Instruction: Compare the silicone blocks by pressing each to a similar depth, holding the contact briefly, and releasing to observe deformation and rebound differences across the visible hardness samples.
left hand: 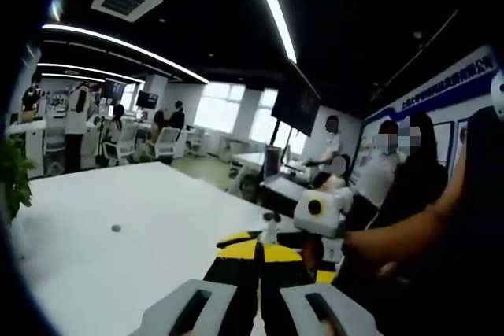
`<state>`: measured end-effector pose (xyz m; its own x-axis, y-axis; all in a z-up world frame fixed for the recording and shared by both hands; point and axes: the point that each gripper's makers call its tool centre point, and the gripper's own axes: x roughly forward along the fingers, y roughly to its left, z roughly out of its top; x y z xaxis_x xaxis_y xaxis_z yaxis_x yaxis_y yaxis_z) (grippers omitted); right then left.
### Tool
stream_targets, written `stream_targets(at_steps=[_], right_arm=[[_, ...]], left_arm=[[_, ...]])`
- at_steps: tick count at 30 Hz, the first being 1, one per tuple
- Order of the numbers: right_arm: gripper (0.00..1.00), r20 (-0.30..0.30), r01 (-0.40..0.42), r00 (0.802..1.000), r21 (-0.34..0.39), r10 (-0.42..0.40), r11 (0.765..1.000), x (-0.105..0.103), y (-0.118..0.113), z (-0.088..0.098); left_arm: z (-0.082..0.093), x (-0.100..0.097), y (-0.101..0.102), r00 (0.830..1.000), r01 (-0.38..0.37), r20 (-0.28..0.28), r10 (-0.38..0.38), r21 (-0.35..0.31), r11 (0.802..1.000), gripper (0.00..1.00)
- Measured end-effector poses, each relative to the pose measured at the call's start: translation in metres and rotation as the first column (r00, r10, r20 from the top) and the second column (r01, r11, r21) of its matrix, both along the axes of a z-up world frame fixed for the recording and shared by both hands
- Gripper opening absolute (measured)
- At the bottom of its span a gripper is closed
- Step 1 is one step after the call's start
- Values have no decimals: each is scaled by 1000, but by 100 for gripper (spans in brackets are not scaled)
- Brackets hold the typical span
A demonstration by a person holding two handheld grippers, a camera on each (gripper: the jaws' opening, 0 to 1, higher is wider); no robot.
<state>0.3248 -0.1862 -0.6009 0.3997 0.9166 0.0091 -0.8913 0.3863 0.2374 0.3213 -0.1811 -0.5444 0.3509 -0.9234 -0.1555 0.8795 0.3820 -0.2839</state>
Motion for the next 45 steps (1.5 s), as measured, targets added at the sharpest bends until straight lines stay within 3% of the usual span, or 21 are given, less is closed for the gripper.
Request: stream_targets(at_steps=[6, 8, 16, 23, 26, 32, 37, 45], right_arm=[[59, 5, -62, 998, -25, 62, 998, -7, 9, -8], [50, 5, -89, 996, 18, 89, 996, -11, 12, 0], [32, 13, -95, 995, 57, 94, 994, -5, 11, 7], [23, -12, -96, 995, 64, 97, 993, -8, 12, 9], [19, -73, -114, 990, 59, 118, 992, -12, 12, 6], [14, -112, -121, 986, 12, 122, 993, -15, 11, 3], [11, -192, -122, 974, 3, 121, 992, -20, 13, -1], [7, -186, -124, 975, -17, 118, 992, -21, 12, 1]], left_arm=[[8, -4, 0, 1000, 23, -12, -23, -36, 999, 0], [13, -5, 2, 999, 29, -20, -30, -62, 998, 0], [18, -4, 1, 999, 35, -23, -37, -90, 995, 0], [17, 0, 3, 1000, 27, -13, -28, -90, 996, 0], [16, -1, 2, 1000, 29, -3, -30, -80, 996, 0], [9, -2, 2, 999, 34, 16, -33, -76, 997, 0], [6, -1, 4, 1000, 22, 17, -21, -66, 998, 0], [7, 0, 4, 999, 20, 28, -18, -75, 997, 0]])
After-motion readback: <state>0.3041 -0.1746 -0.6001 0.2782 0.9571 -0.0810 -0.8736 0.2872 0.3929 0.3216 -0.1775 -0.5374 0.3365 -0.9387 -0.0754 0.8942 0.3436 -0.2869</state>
